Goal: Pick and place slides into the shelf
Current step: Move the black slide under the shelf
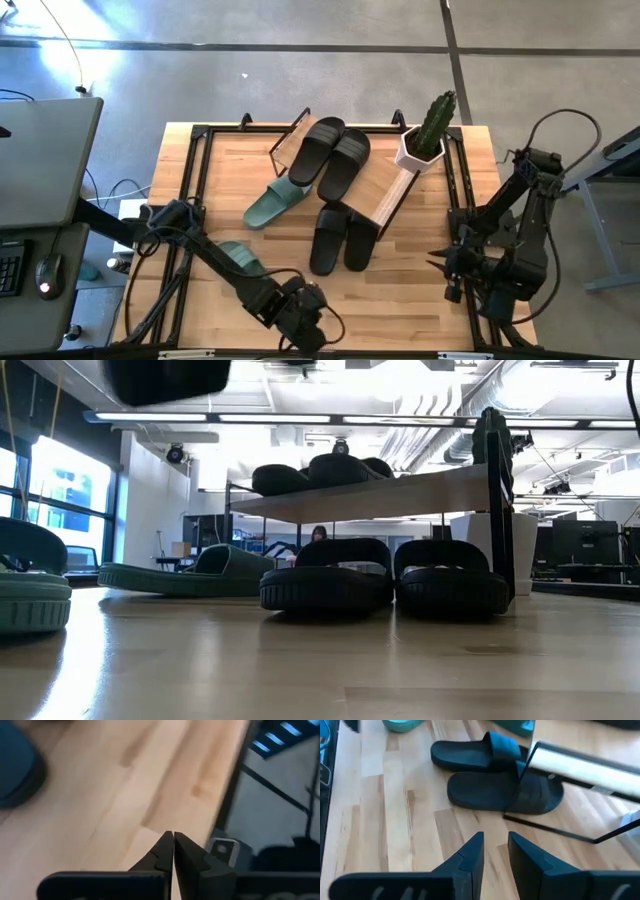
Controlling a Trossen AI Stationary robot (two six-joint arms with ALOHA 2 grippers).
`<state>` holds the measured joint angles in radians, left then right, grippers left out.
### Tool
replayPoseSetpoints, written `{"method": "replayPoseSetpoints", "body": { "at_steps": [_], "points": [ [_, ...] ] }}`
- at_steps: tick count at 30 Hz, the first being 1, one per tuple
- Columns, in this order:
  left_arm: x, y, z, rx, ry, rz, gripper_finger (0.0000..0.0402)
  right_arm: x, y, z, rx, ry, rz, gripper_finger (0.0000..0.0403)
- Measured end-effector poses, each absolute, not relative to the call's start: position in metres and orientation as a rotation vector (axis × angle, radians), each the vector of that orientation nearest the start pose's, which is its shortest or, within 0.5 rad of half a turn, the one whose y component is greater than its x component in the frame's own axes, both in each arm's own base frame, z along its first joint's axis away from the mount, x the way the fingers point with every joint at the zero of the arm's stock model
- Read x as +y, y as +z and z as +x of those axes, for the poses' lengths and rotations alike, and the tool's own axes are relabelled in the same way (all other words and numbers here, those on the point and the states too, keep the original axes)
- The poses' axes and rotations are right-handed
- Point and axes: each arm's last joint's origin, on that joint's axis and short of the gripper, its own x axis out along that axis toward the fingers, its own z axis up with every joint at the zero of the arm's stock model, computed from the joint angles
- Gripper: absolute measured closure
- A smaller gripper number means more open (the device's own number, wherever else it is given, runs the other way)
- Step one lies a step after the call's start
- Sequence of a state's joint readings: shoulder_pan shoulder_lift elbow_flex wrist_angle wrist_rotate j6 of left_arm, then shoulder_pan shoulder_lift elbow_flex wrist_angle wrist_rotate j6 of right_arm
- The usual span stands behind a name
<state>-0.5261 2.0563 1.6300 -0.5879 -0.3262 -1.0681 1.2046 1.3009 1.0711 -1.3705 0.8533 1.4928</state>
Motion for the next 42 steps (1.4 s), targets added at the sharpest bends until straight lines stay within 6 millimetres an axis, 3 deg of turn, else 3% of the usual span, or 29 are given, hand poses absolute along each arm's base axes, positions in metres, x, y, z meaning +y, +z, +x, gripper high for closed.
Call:
{"method": "replayPoseSetpoints", "body": {
  "at_steps": [7, 16, 24, 30, 42],
  "points": [
    [-0.191, 0.19, 0.386, 0.903, 0.478, -0.555, 0.0399, 0.18, 0.259, 0.092, 0.76, -0.326, 0.039, 0.0324],
    [-0.157, 0.168, 0.386, 1.031, 0.541, -0.554, 0.04, 0.181, 0.257, 0.092, 0.748, -0.335, 0.065, 0.0324],
    [-0.152, 0.145, 0.376, 1.075, 0.536, -0.554, 0.0401, 0.178, 0.256, 0.093, 0.768, -0.356, 0.05, 0.0324],
    [-0.14, 0.136, 0.378, 1.022, 0.583, -0.575, 0.0401, 0.174, 0.256, 0.099, 0.782, -0.372, 0.023, 0.0324],
    [-0.096, 0.133, 0.39, 1.022, 0.63, -0.531, 0.0401, 0.171, 0.256, 0.103, 0.802, -0.393, 0.012, 0.0324]
  ]
}}
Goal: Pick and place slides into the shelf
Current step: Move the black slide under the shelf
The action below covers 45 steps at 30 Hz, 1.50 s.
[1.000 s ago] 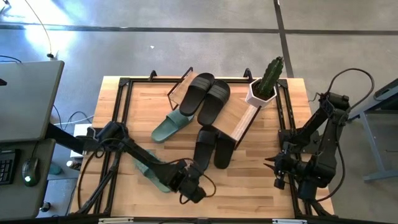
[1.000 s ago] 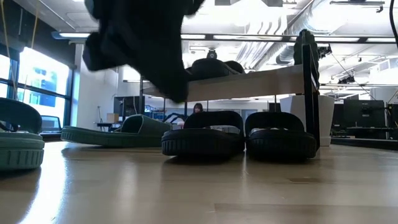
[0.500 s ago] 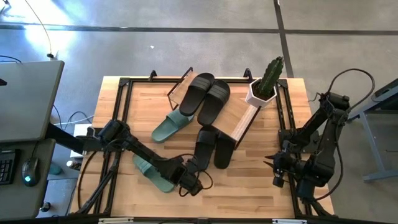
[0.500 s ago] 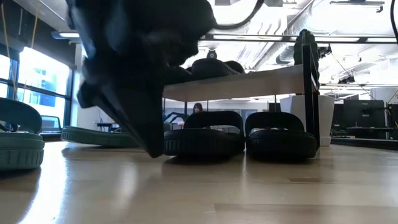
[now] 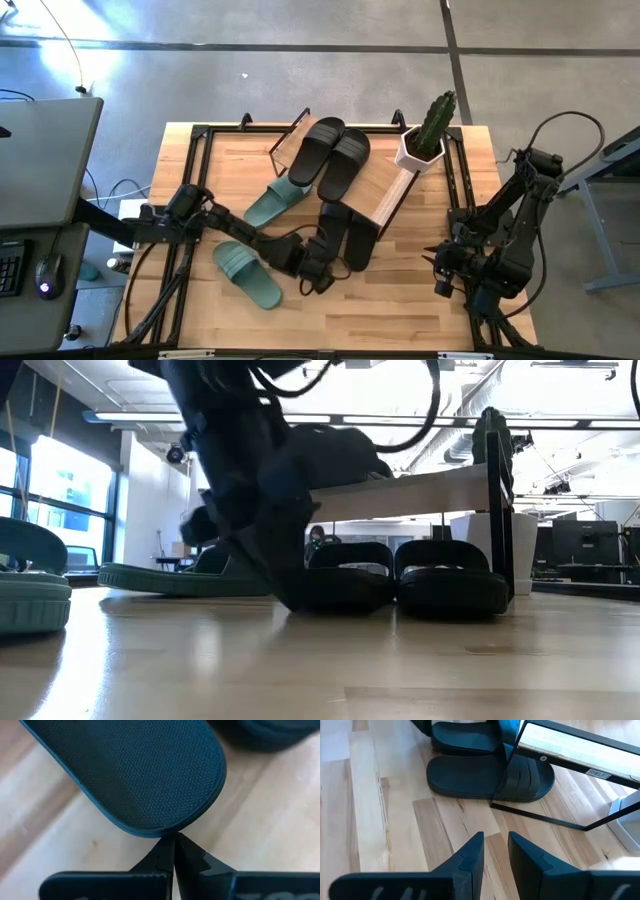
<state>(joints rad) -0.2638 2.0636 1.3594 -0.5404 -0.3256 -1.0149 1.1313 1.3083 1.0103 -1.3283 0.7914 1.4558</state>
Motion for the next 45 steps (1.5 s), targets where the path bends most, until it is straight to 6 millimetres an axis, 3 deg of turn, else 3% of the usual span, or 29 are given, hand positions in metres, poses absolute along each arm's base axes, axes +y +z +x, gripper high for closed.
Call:
{"method": "replayPoseSetpoints", "body": {
  "at_steps": [11, 16, 23, 31, 36, 45],
  "points": [
    [-0.063, 0.133, 0.396, 1.046, 0.628, -0.453, 0.0401, 0.171, 0.256, 0.103, 0.815, -0.392, 0.018, 0.0324],
    [-0.058, 0.133, 0.397, 1.05, 0.617, -0.429, 0.0401, 0.171, 0.256, 0.103, 0.815, -0.393, 0.021, 0.0324],
    [-0.067, 0.133, 0.399, 1.051, 0.553, -0.459, 0.0401, 0.169, 0.256, 0.107, 0.819, -0.415, 0.032, 0.0324],
    [-0.103, 0.142, 0.395, 1.013, 0.451, -0.434, 0.0401, 0.168, 0.255, 0.108, 0.82, -0.421, 0.031, 0.0324],
    [-0.124, 0.161, 0.387, 0.976, 0.371, -0.41, 0.04, 0.168, 0.256, 0.108, 0.82, -0.422, 0.032, 0.0324],
    [-0.134, 0.233, 0.346, 0.894, 0.389, -0.395, 0.0401, 0.168, 0.256, 0.108, 0.819, -0.422, 0.031, 0.0324]
  ]
}}
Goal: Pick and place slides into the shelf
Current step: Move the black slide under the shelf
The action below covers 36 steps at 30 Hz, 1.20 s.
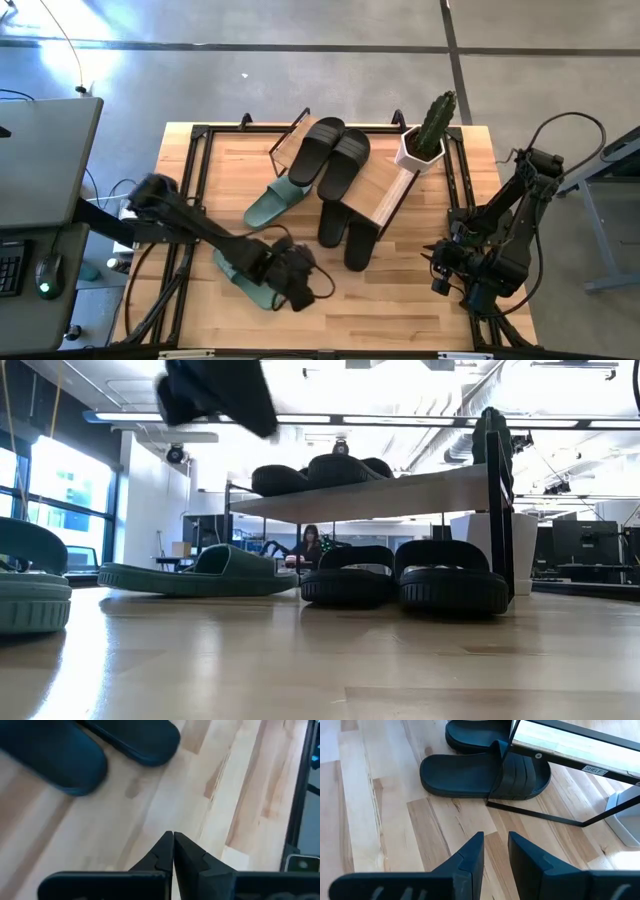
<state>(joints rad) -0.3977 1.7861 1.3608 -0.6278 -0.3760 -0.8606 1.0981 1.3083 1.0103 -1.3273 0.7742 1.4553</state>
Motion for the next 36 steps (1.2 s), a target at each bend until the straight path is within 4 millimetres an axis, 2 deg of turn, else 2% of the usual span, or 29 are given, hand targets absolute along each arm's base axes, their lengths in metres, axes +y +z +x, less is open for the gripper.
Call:
{"method": "replayPoseSetpoints", "body": {
  "at_steps": [4, 8, 12, 15, 19, 25, 28, 31, 36],
  "points": [
    [-0.131, 0.251, 0.325, 0.939, 0.396, -0.338, 0.0399, 0.167, 0.256, 0.108, 0.816, -0.423, 0.03, 0.0324],
    [-0.128, 0.251, 0.319, 0.999, 0.393, -0.272, 0.04, 0.167, 0.256, 0.109, 0.785, -0.429, 0.018, 0.0324],
    [-0.117, 0.248, 0.313, 0.993, 0.583, -0.307, 0.0401, 0.167, 0.252, 0.11, 0.769, -0.428, 0.082, 0.0324],
    [-0.109, 0.247, 0.312, 0.955, 0.692, -0.329, 0.0401, 0.171, 0.237, 0.112, 0.749, -0.388, 0.171, 0.0324],
    [-0.098, 0.247, 0.316, 0.967, 0.716, -0.364, 0.0401, 0.177, 0.21, 0.114, 0.744, -0.29, 0.288, 0.0324],
    [-0.089, 0.245, 0.322, 0.956, 0.714, -0.296, 0.0401, 0.183, 0.178, 0.136, 0.699, -0.061, 0.429, 0.0324],
    [-0.087, 0.238, 0.325, 0.934, 0.702, -0.307, 0.0401, 0.174, 0.17, 0.151, 0.696, -0.067, 0.405, 0.0329],
    [-0.087, 0.23, 0.325, 0.923, 0.696, -0.315, 0.0401, 0.167, 0.163, 0.166, 0.733, -0.066, 0.28, 0.0346],
    [-0.087, 0.21, 0.32, 0.952, 0.672, -0.356, 0.0401, 0.172, 0.155, 0.184, 0.785, -0.004, 0.067, 0.0385]
  ]
}}
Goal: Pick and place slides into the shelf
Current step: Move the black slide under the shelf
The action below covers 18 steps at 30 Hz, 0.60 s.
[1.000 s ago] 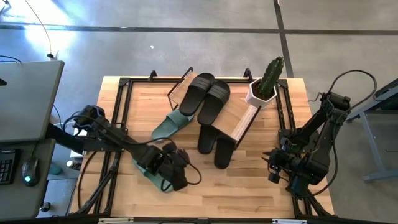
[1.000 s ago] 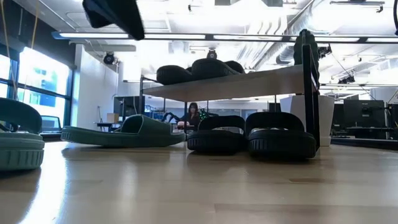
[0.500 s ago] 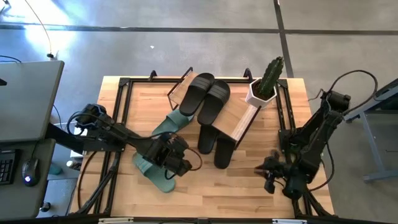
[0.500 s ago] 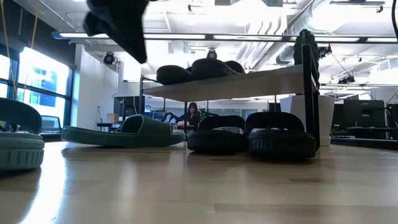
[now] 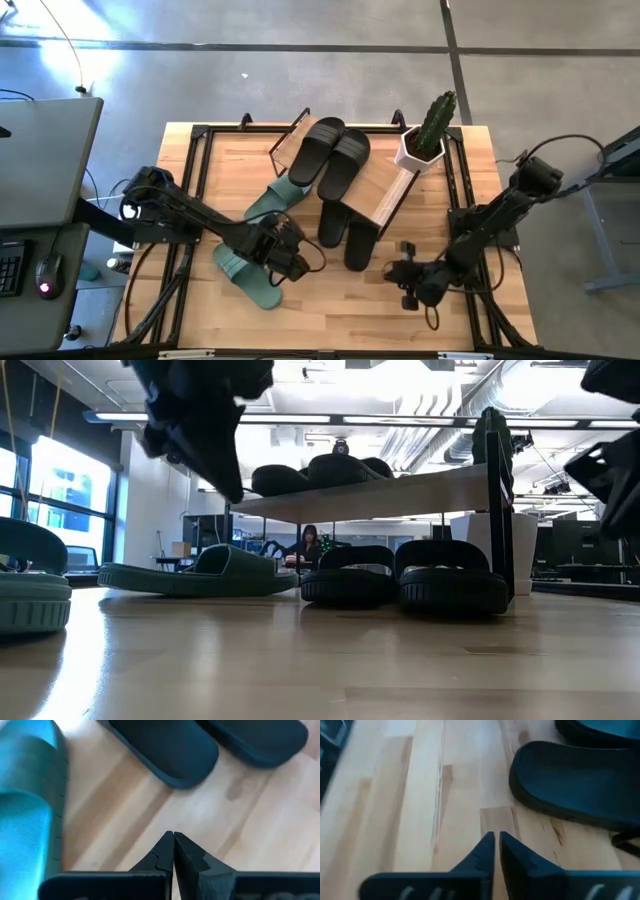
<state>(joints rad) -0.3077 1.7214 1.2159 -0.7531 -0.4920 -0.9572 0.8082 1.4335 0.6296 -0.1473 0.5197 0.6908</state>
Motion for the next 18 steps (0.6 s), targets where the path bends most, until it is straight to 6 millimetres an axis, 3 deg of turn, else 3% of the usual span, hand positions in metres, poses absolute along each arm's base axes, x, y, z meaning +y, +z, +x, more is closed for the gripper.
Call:
{"method": "replayPoseSetpoints", "body": {
  "at_steps": [9, 18],
  "points": [
    [-0.089, 0.202, 0.321, 0.955, 0.627, -0.381, 0.0401, 0.181, 0.133, 0.205, 0.833, 0.037, -0.301, 0.0402],
    [-0.089, 0.202, 0.321, 0.956, 0.617, -0.367, 0.0401, 0.186, 0.123, 0.244, 0.898, 0.014, -0.398, 0.0403]
  ]
}}
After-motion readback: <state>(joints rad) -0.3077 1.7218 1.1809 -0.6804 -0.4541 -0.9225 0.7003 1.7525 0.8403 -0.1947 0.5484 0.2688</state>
